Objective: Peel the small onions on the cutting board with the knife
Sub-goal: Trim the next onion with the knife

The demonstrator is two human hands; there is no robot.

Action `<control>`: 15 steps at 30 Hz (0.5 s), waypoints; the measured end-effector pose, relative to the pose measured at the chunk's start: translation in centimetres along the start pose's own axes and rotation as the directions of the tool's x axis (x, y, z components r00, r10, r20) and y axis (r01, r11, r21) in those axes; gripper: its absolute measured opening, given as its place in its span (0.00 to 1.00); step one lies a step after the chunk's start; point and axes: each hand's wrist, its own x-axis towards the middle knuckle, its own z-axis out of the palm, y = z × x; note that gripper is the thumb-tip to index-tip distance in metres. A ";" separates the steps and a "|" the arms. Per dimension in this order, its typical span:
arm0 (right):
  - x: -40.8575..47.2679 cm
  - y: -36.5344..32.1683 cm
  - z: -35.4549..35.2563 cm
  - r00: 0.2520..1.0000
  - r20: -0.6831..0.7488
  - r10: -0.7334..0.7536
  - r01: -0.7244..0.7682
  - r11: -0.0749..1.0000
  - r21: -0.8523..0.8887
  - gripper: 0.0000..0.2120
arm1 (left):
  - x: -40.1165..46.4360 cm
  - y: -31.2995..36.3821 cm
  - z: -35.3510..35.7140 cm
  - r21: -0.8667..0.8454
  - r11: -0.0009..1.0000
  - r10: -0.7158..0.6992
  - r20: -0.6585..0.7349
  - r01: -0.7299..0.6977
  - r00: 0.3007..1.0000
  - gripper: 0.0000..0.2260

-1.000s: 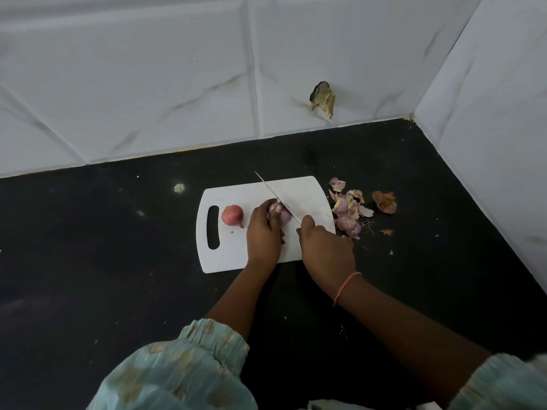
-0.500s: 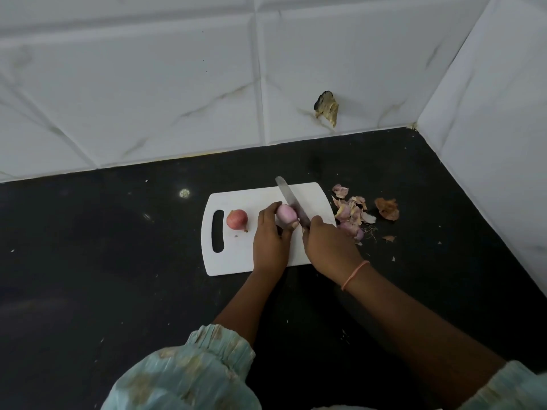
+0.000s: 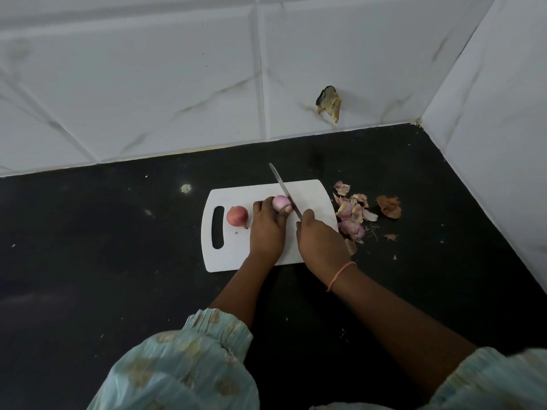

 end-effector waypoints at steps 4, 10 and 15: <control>0.2 0.3 0.4 1.000 -0.011 -0.011 0.011 0.999 0.042 0.12 | 0.3 0.2 0.1 0.021 0.999 -0.033 0.002 0.033 0.999 0.18; -0.6 0.5 -0.3 0.999 -0.005 0.040 -0.040 0.999 -0.010 0.11 | -0.2 -0.2 0.2 0.065 0.998 -0.009 0.033 0.006 0.999 0.18; -1.3 0.3 -1.2 0.997 0.005 0.077 -0.076 0.995 -0.061 0.12 | -1.0 -0.1 0.5 0.010 0.994 0.110 0.008 -0.110 0.994 0.17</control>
